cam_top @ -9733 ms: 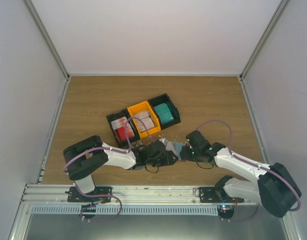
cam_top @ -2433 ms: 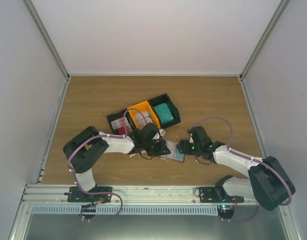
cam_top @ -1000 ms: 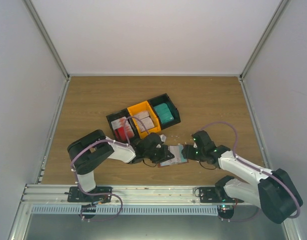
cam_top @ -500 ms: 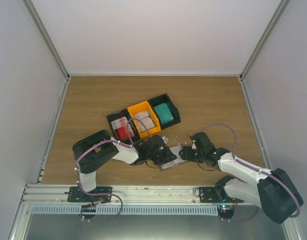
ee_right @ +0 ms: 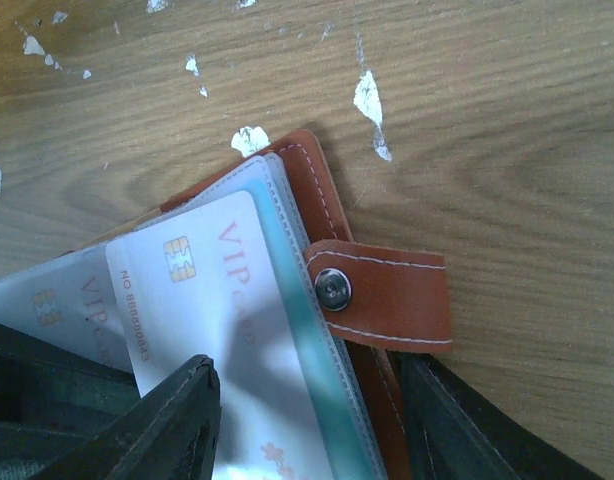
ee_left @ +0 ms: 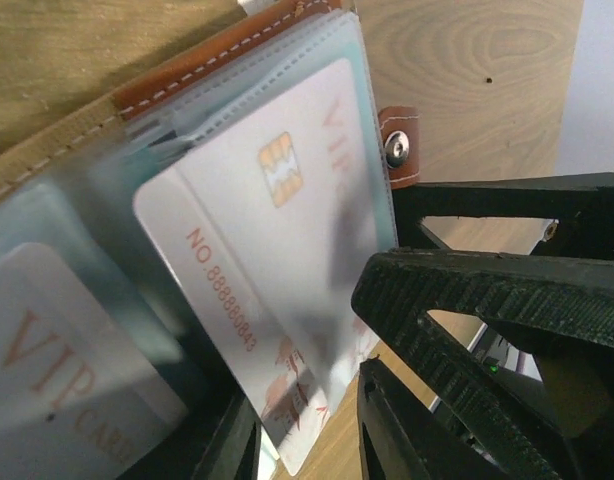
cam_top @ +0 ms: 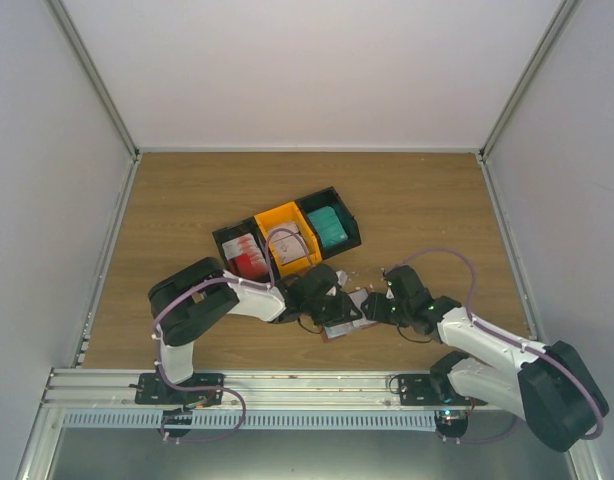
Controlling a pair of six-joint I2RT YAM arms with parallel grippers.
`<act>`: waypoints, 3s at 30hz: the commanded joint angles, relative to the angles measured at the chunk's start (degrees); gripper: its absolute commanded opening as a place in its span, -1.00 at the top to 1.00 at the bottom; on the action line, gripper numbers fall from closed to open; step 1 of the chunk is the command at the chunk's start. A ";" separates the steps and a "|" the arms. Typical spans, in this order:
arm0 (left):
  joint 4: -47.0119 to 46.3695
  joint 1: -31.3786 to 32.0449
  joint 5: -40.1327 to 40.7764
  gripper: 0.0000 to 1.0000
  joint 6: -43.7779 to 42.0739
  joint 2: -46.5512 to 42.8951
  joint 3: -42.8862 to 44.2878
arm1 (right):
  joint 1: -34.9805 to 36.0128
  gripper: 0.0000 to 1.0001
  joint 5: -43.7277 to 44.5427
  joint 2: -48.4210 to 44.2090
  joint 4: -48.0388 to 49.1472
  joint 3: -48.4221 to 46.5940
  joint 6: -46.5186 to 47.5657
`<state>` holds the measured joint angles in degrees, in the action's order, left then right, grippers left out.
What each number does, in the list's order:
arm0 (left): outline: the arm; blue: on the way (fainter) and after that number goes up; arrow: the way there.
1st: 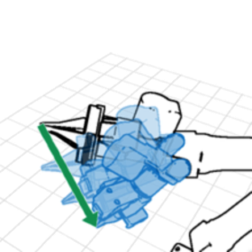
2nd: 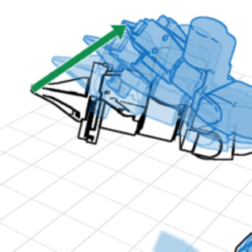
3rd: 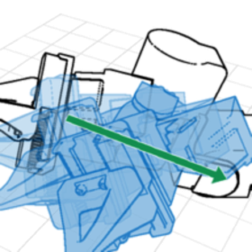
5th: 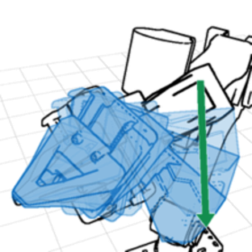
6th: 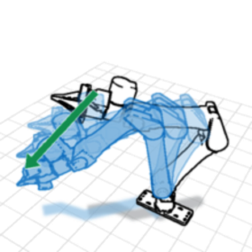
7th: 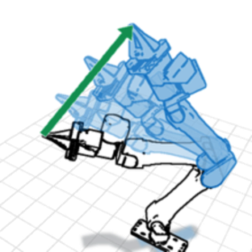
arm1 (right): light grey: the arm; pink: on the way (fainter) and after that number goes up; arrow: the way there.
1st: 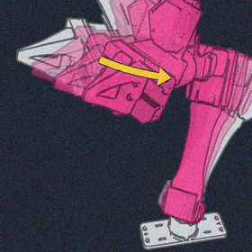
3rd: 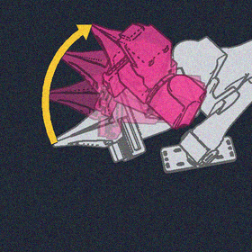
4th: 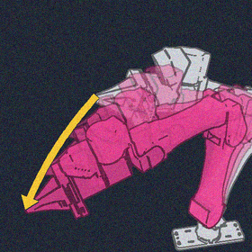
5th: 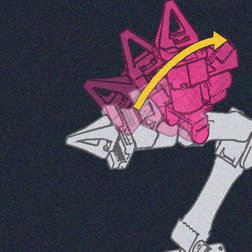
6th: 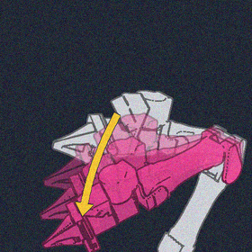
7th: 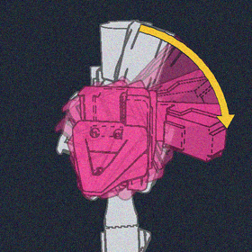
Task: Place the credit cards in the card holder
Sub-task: Insert the credit card into the card holder, then close the card holder at the center of the board.
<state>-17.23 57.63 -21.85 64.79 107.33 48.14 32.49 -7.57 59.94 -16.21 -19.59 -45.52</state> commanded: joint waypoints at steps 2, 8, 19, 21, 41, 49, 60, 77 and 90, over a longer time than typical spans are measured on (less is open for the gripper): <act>6.90 1.58 2.42 0.35 -3.43 -2.90 0.14 | 1.17 -0.03 -2.72 0.45 -3.84 0.61 -0.39; 9.37 2.00 3.86 0.21 -3.01 -6.40 -1.23 | 1.15 -0.03 -3.12 0.79 -3.24 0.49 0.36; 16.76 3.17 6.88 0.11 -4.07 -8.56 -0.73 | 1.18 -0.03 -5.75 0.48 -2.81 1.01 2.35; 16.79 3.20 7.00 0.11 -4.38 -8.44 -0.49 | 1.17 -0.03 -6.20 0.81 -2.48 1.04 2.63; 25.60 4.49 7.93 0.34 -13.15 -1.62 11.36 | 1.61 0.03 -7.53 0.57 -3.04 0.57 3.86; 27.70 4.51 11.36 0.17 -15.94 -10.66 8.59 | 1.62 0.01 2.07 -1.45 -9.30 -5.42 6.10; 28.82 1.64 18.66 0.21 -11.76 -20.22 -2.09 | 1.62 0.01 9.48 7.09 -9.10 -9.28 8.89; 28.22 -0.74 19.39 0.37 -6.81 -21.96 -10.39 | 1.59 0.86 9.54 10.41 -5.30 -9.26 7.16; 25.39 -1.11 16.15 0.47 -8.18 -16.48 -9.49 | 1.65 0.99 2.14 1.85 -8.83 -12.81 9.62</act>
<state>8.86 56.84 -5.50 57.01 88.47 39.29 33.80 -0.69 63.99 -24.40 -31.27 -37.58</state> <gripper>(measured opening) 0.268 0.036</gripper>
